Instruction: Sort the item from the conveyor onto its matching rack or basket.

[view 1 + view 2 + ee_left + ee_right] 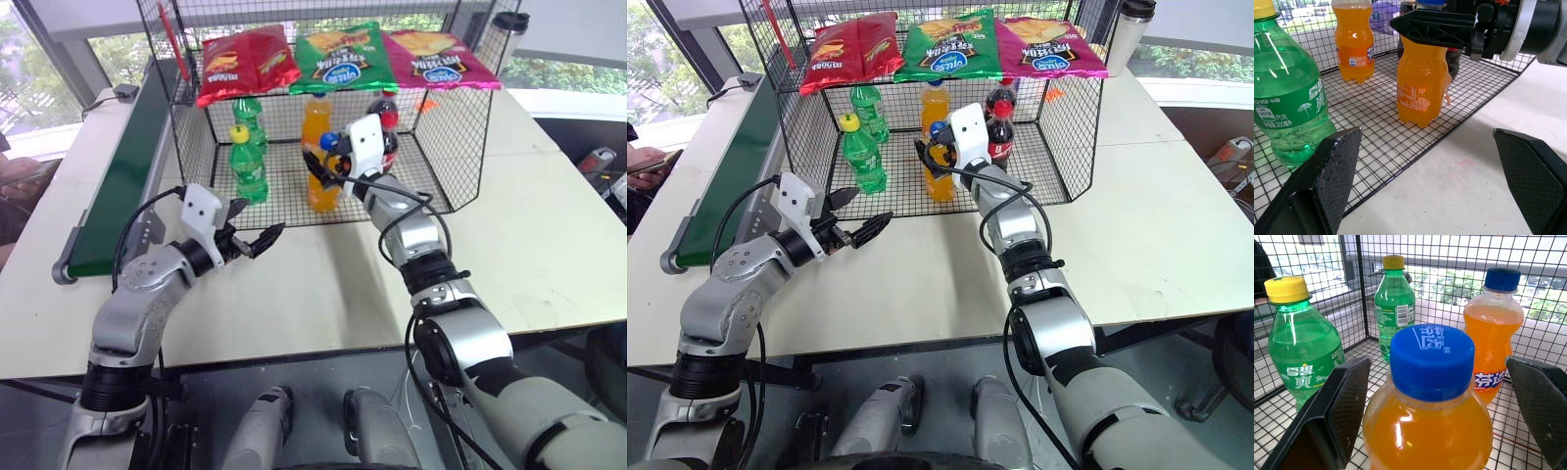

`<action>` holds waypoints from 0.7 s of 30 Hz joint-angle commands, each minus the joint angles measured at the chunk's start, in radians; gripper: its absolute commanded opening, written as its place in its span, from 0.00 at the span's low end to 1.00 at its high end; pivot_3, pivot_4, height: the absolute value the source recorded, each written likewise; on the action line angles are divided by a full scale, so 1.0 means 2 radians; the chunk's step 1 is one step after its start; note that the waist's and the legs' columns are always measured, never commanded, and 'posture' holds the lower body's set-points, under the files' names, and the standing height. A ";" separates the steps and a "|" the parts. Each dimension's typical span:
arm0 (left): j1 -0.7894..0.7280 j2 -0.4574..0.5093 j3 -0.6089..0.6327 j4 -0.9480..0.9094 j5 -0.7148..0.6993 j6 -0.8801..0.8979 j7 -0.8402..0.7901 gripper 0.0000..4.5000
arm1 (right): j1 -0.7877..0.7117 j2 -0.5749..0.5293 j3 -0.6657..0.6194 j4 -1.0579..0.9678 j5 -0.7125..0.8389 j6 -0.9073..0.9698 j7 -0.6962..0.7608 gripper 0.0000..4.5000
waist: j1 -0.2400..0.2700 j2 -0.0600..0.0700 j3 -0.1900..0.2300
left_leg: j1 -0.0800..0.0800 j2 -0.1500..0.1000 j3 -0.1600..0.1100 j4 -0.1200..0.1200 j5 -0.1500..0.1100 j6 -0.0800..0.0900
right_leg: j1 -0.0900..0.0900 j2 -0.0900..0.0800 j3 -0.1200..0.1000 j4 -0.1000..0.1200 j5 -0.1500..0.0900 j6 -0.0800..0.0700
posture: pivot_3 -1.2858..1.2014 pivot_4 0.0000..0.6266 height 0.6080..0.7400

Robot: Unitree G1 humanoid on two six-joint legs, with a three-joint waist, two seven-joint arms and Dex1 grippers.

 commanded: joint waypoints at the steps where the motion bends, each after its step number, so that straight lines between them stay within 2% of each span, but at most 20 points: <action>1: 0.001 0.001 0.003 -0.020 -0.004 -0.003 0.001 1.00 | 0.005 -0.001 0.000 -0.070 0.002 0.014 0.007 0.99 | 0.000 0.000 0.000 | 0.000 0.000 0.000 0.000 0.000 0.000 | 0.000 0.000 0.000 0.000 0.000 0.000 | 0.52 0.24 0.99; 11: 0.006 -0.004 -0.005 -0.011 0.000 -0.010 -0.001 1.00 | 0.087 -0.057 0.003 -0.273 0.013 0.131 0.045 0.99 | 0.003 0.000 0.000 | 0.000 0.000 0.000 0.000 0.000 0.000 | 0.000 0.000 0.000 0.000 0.000 0.000 | 0.52 0.24 0.99; 17: 0.019 -0.002 -0.005 -0.018 -0.001 -0.003 0.000 1.00 | 0.188 -0.115 0.011 -0.441 0.081 0.255 0.119 0.99 | 0.003 0.000 0.000 | 0.000 0.000 0.000 0.000 0.000 0.000 | 0.000 0.000 0.000 0.000 0.000 0.000 | 0.52 0.24 0.99; 21: 0.043 0.000 -0.003 -0.033 -0.007 0.009 0.003 1.00 | 0.247 -0.132 -0.006 -0.504 0.117 0.325 0.114 0.99 | 0.002 0.000 0.000 | 0.000 0.000 0.000 0.000 0.000 0.000 | 0.000 -0.001 0.000 0.000 0.000 0.000 | 0.52 0.24 0.99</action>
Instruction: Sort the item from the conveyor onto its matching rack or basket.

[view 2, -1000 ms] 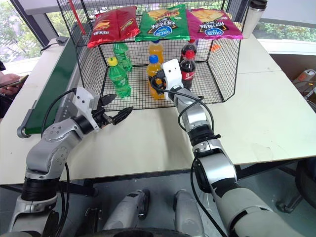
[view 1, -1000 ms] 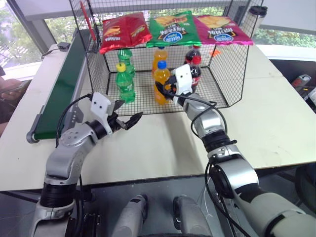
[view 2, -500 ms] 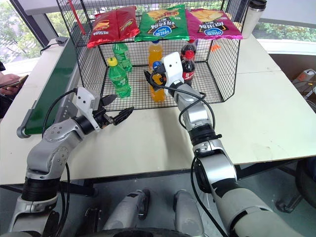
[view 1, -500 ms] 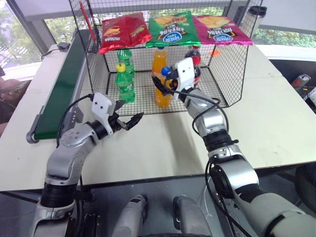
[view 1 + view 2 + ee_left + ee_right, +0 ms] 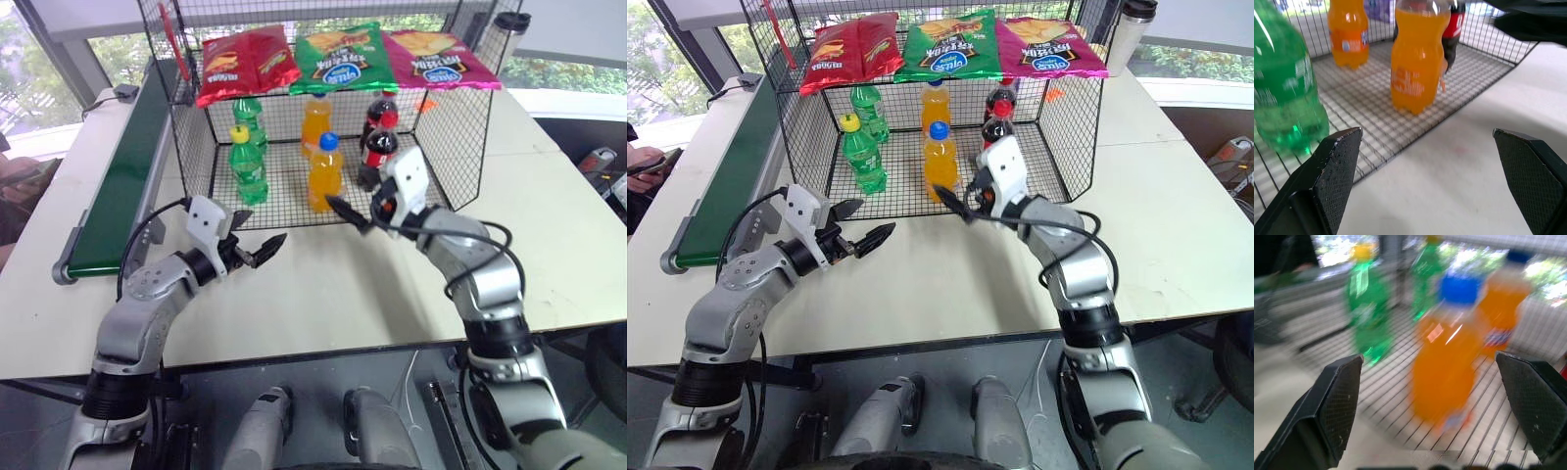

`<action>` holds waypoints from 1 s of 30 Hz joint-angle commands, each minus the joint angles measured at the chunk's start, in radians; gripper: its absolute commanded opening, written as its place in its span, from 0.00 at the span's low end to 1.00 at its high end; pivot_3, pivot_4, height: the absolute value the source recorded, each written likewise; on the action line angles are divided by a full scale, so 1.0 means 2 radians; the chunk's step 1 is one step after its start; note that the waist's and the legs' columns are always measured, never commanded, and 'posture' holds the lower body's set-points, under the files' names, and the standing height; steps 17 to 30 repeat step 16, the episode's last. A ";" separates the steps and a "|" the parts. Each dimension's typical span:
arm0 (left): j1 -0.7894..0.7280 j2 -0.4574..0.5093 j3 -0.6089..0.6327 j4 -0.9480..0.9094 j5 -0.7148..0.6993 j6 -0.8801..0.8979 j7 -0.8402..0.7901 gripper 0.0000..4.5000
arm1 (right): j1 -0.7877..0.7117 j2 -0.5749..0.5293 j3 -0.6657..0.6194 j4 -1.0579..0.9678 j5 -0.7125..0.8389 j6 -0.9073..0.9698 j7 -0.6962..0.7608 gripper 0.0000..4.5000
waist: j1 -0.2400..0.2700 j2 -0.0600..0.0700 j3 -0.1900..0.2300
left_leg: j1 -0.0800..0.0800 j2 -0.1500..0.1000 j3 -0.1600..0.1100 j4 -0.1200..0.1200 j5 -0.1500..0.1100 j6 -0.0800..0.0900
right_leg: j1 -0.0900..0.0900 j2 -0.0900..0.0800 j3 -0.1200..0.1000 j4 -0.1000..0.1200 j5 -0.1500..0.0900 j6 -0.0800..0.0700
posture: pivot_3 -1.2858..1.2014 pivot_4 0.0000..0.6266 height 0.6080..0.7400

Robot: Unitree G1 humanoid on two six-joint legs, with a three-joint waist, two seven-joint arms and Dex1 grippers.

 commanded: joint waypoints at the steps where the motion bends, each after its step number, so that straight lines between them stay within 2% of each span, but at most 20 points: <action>1: 0.018 0.002 0.008 -0.033 -0.010 0.010 0.003 1.00 | 0.026 -0.006 -0.021 -0.061 0.033 0.050 -0.009 0.99 | 0.000 0.000 0.000 | 0.000 0.000 0.000 0.000 0.000 0.000 | 0.000 0.000 0.000 0.000 0.000 0.000 | 0.52 0.24 0.99; 6: 0.066 0.006 0.013 -0.074 -0.027 0.037 0.007 1.00 | 0.086 -0.023 -0.034 -0.089 0.034 0.064 -0.025 0.99 | 0.003 0.000 0.000 | 0.000 0.000 0.000 0.000 0.000 0.000 | 0.001 -0.001 0.000 -0.001 -0.001 -0.001 | 0.52 0.24 0.99; 12: 0.094 0.008 0.018 -0.094 -0.034 0.051 0.017 1.00 | 0.116 -0.033 -0.039 -0.093 0.032 0.060 -0.035 0.99 | 0.003 0.000 0.000 | 0.000 0.000 0.000 0.000 0.000 0.000 | 0.001 -0.001 0.000 -0.001 -0.001 -0.002 | 0.52 0.24 0.99; 30: 0.097 0.008 0.017 -0.092 -0.030 0.041 0.017 1.00 | 0.123 -0.035 -0.038 -0.092 0.031 0.056 -0.036 0.99 | 0.003 0.000 0.000 | 0.000 0.000 0.000 0.000 0.000 0.000 | 0.001 -0.001 0.000 -0.001 -0.001 -0.002 | 0.52 0.24 0.99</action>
